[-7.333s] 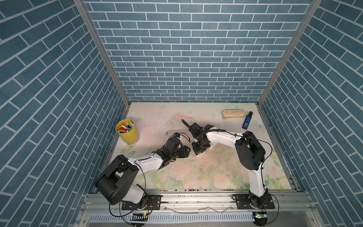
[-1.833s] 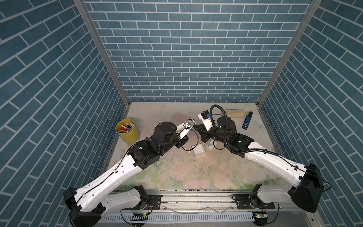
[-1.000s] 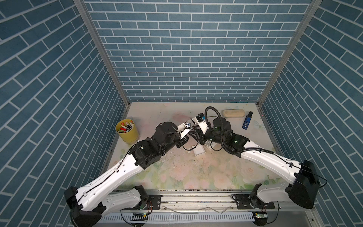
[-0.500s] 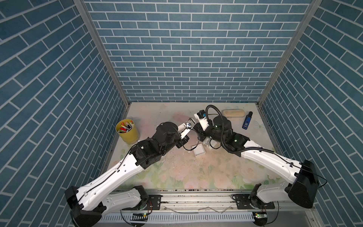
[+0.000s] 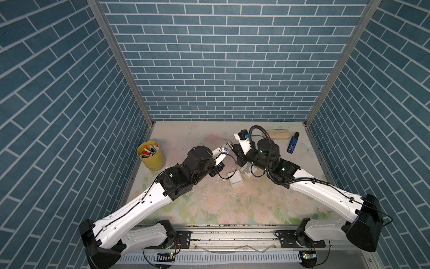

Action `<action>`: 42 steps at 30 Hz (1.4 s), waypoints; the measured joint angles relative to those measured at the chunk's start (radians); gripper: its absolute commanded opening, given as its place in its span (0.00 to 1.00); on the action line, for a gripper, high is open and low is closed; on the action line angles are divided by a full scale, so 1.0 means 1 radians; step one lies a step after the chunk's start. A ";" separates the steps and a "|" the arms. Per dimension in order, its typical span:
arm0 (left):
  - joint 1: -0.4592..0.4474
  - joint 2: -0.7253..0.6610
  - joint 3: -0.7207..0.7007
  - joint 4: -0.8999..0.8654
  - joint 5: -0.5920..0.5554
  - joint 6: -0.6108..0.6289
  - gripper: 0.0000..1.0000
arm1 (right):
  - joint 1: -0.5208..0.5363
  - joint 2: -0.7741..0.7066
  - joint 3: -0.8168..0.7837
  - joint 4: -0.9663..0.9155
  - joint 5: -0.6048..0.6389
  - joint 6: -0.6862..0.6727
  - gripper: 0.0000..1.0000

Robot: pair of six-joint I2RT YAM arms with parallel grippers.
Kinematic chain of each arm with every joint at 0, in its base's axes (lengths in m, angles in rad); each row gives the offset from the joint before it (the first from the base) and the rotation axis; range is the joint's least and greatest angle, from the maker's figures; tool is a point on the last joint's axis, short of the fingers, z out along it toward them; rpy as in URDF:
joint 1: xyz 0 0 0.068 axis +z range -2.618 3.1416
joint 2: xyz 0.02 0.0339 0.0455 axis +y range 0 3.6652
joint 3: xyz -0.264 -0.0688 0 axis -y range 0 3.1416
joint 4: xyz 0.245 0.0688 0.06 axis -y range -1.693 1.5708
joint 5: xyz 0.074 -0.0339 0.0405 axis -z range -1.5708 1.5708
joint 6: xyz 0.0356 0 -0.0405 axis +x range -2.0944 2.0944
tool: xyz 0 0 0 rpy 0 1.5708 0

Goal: Take the necklace out of the lift-off lid jewelry box
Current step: Pick up the necklace from the inner lining, then place the necklace at the center of the board.

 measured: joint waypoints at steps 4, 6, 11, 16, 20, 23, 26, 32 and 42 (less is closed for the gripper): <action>0.000 -0.001 -0.037 0.009 0.003 -0.014 0.01 | -0.007 0.000 0.049 -0.073 0.018 0.008 0.00; 0.000 -0.005 -0.066 0.018 0.011 -0.024 0.00 | -0.015 0.014 0.117 -0.133 0.009 0.016 0.00; 0.000 -0.041 -0.169 0.045 0.055 -0.047 0.00 | -0.045 0.092 0.339 -0.283 0.002 0.035 0.00; 0.000 -0.126 -0.273 0.073 0.121 -0.059 0.00 | -0.077 0.164 0.439 -0.412 0.002 0.060 0.00; 0.000 -0.230 -0.349 0.107 0.162 -0.078 0.01 | -0.091 0.227 0.453 -0.483 -0.006 0.075 0.00; 0.000 -0.314 -0.407 0.139 0.161 -0.101 0.00 | -0.092 0.280 0.453 -0.510 -0.039 0.089 0.00; 0.000 -0.388 -0.460 0.162 0.131 -0.132 0.00 | -0.079 0.332 0.453 -0.522 -0.075 0.110 0.00; 0.000 -0.472 -0.495 0.143 -0.021 -0.218 0.00 | -0.021 0.447 0.454 -0.505 -0.161 0.140 0.00; 0.000 -0.568 -0.550 0.111 -0.163 -0.335 0.00 | 0.009 0.701 0.486 -0.422 -0.288 0.174 0.00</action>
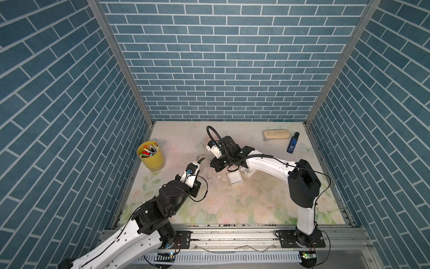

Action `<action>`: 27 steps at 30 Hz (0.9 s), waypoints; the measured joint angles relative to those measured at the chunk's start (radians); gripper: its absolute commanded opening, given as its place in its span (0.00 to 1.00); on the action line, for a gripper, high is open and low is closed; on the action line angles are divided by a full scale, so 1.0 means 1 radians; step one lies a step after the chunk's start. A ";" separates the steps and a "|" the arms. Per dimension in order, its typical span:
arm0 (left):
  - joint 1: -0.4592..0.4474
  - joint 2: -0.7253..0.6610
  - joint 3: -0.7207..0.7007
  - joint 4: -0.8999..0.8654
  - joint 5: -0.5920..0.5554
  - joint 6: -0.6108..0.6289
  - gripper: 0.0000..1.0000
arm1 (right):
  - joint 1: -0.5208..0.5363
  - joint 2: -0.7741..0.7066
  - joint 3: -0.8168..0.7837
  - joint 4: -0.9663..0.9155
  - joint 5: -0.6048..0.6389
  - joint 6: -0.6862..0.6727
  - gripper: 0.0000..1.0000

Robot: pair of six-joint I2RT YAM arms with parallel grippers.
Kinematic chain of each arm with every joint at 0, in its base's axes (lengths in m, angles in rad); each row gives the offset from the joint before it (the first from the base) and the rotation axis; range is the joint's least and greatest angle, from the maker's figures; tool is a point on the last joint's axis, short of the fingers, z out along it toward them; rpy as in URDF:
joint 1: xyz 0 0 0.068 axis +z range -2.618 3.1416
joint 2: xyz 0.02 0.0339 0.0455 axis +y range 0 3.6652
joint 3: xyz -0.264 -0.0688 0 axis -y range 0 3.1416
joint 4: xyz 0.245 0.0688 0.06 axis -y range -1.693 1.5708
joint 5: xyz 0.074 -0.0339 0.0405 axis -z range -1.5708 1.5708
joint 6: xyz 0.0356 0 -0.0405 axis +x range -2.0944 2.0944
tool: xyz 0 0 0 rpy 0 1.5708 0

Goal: Take the necklace out of the lift-off lid jewelry box
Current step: Place the necklace at the center of the board.

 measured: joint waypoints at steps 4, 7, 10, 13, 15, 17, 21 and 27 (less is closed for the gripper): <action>0.000 0.005 -0.018 -0.016 -0.014 -0.021 0.00 | -0.042 0.091 0.043 -0.005 -0.018 0.010 0.00; 0.000 0.024 -0.026 -0.014 -0.017 -0.029 0.00 | -0.086 0.136 0.092 -0.026 -0.020 0.010 0.00; 0.000 0.064 -0.030 0.001 -0.016 -0.033 0.00 | -0.133 0.179 0.165 -0.049 -0.024 0.009 0.00; 0.000 0.111 -0.031 0.032 -0.009 -0.037 0.01 | -0.178 0.244 0.259 -0.067 -0.025 0.005 0.00; 0.000 0.149 -0.031 0.058 0.000 -0.040 0.00 | -0.204 0.306 0.336 -0.099 -0.024 -0.002 0.00; 0.000 0.177 -0.033 0.079 0.013 -0.045 0.00 | -0.228 0.370 0.418 -0.138 -0.023 -0.011 0.07; 0.000 0.209 -0.040 0.109 0.039 -0.058 0.00 | -0.263 0.491 0.594 -0.248 -0.006 -0.025 0.37; 0.000 0.220 -0.041 0.139 0.066 -0.073 0.00 | -0.281 0.517 0.724 -0.389 0.048 -0.037 0.54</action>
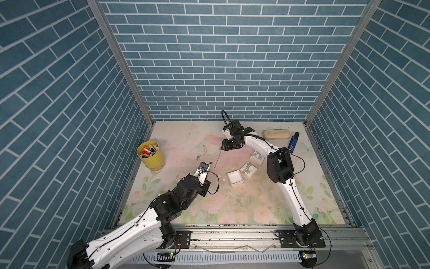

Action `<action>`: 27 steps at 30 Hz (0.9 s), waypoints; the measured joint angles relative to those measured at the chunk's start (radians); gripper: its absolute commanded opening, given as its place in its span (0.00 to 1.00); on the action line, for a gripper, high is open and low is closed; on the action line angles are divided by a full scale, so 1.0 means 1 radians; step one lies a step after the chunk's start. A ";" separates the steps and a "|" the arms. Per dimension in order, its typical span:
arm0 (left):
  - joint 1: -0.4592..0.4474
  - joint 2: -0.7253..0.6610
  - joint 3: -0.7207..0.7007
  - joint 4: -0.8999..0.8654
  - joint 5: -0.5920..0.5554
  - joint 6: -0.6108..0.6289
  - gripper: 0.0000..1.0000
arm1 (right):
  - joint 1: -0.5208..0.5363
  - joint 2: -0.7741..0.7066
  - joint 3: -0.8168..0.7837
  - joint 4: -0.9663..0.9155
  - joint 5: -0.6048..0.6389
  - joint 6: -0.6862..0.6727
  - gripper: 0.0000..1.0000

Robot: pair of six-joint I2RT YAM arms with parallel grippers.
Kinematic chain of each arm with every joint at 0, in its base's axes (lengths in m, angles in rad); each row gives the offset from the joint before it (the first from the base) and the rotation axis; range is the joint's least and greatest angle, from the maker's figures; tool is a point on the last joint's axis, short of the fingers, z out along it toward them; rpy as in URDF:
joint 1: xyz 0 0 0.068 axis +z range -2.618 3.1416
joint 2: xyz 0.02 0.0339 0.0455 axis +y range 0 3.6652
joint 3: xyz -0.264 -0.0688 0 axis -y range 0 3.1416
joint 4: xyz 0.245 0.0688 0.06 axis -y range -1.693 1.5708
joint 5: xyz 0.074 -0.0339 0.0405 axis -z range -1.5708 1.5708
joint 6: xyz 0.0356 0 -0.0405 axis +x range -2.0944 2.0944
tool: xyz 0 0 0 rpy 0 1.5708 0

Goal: Take the necklace out of the lift-off lid jewelry box
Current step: Place the necklace at the center of the board, then place the inner lining in the jewelry box.

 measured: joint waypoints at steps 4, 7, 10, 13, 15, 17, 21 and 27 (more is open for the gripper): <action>0.001 0.002 0.000 0.019 0.022 -0.019 0.00 | -0.006 -0.053 -0.005 -0.059 0.021 -0.001 0.55; 0.025 0.018 0.001 0.044 0.073 -0.046 0.00 | -0.006 -0.171 -0.121 -0.061 0.022 -0.002 0.56; 0.078 0.055 0.005 0.078 0.151 -0.088 0.00 | -0.009 -0.360 -0.322 -0.018 0.013 0.003 0.56; 0.130 0.092 0.017 0.128 0.234 -0.142 0.00 | -0.011 -0.592 -0.544 0.072 -0.013 0.030 0.57; 0.159 0.116 0.026 0.177 0.288 -0.181 0.00 | -0.012 -0.732 -0.671 0.143 -0.041 0.055 0.58; 0.191 0.137 0.031 0.232 0.345 -0.225 0.00 | -0.013 -0.846 -0.780 0.222 -0.088 0.083 0.59; 0.257 0.180 0.033 0.369 0.460 -0.330 0.00 | -0.015 -1.016 -0.981 0.397 -0.209 0.172 0.64; 0.304 0.242 0.029 0.623 0.605 -0.484 0.00 | -0.015 -1.104 -1.171 0.660 -0.379 0.338 0.70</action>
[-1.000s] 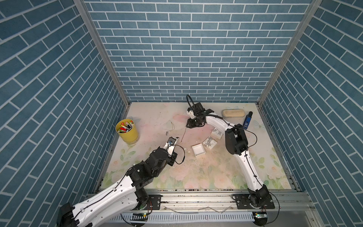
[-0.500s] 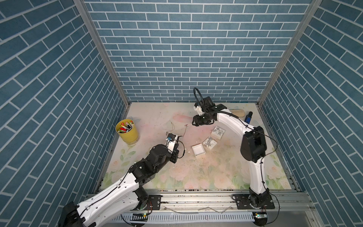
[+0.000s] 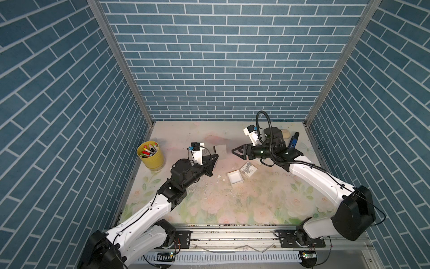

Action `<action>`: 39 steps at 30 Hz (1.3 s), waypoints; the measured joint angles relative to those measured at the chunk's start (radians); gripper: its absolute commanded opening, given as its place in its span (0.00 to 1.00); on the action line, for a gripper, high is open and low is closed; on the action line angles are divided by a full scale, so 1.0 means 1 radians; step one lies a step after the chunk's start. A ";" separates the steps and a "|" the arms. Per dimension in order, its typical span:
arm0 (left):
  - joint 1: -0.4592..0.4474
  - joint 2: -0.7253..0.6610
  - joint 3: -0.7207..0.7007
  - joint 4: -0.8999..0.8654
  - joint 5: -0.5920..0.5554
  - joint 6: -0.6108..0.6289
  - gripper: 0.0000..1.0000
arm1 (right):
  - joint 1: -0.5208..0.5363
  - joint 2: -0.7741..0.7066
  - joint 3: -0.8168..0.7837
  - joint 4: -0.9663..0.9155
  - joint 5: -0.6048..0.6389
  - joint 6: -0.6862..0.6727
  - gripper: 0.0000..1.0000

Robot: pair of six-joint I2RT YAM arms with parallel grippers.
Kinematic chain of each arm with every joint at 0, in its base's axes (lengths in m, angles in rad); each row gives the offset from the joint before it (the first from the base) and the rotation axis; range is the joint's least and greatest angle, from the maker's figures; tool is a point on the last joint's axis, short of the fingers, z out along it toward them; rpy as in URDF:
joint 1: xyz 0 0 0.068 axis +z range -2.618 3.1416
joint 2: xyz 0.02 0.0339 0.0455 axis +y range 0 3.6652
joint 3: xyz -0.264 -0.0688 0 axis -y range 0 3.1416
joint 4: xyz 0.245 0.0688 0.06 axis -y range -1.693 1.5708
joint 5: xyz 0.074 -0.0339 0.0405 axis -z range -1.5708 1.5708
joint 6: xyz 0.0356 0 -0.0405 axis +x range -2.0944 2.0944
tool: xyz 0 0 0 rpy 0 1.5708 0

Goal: Take the necklace out of the lift-off lid jewelry box
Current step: Place the inner lining in the jewelry box.

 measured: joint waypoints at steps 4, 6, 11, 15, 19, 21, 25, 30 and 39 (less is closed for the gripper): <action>0.005 0.032 -0.003 0.141 0.078 -0.073 0.00 | 0.000 0.002 -0.040 0.142 -0.079 0.106 0.71; 0.005 0.042 -0.003 0.197 0.111 -0.103 0.00 | 0.000 0.008 -0.040 0.216 -0.114 0.156 0.71; 0.005 0.043 -0.003 0.252 0.149 -0.138 0.01 | 0.000 0.039 -0.040 0.417 -0.188 0.286 0.46; 0.012 0.040 -0.003 0.248 0.159 -0.151 0.01 | 0.000 0.084 -0.040 0.556 -0.232 0.393 0.17; 0.026 0.031 -0.003 0.224 0.159 -0.160 0.07 | 0.000 0.100 -0.040 0.611 -0.251 0.447 0.09; 0.033 0.028 -0.004 0.211 0.159 -0.166 0.14 | 0.000 0.100 -0.040 0.623 -0.255 0.450 0.06; 0.046 0.026 -0.005 0.182 0.161 -0.179 0.31 | -0.001 0.097 -0.040 0.589 -0.254 0.439 0.04; 0.063 0.018 -0.014 0.129 0.163 -0.185 0.52 | -0.014 0.069 -0.038 0.402 -0.234 0.349 0.04; 0.074 -0.004 -0.056 -0.125 0.092 -0.153 0.41 | -0.041 0.039 0.023 -0.172 -0.033 0.001 0.05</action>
